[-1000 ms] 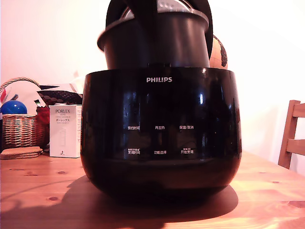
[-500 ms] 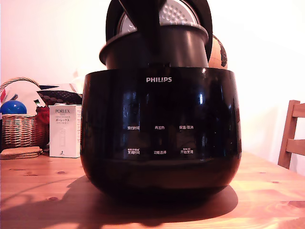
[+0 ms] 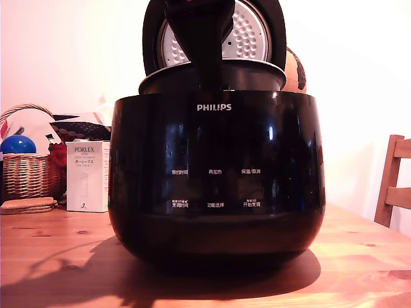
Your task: Place the pot you are holding inside the rice cooker
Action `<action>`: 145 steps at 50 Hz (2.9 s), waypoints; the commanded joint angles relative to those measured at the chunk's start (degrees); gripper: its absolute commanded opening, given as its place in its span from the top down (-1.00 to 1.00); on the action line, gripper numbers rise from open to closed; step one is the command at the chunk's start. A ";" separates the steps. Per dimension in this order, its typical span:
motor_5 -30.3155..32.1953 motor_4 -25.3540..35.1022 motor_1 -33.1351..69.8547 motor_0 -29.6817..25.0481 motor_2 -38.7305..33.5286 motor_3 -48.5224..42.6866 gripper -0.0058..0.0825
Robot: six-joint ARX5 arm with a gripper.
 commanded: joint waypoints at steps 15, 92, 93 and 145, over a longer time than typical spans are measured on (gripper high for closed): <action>-0.37 0.74 0.20 -0.11 1.31 0.59 0.77; -17.16 1.27 -3.50 0.28 5.40 0.24 0.54; -17.53 1.11 -3.78 0.33 5.42 0.24 0.54; -34.86 -18.47 -16.65 25.22 7.52 7.89 0.92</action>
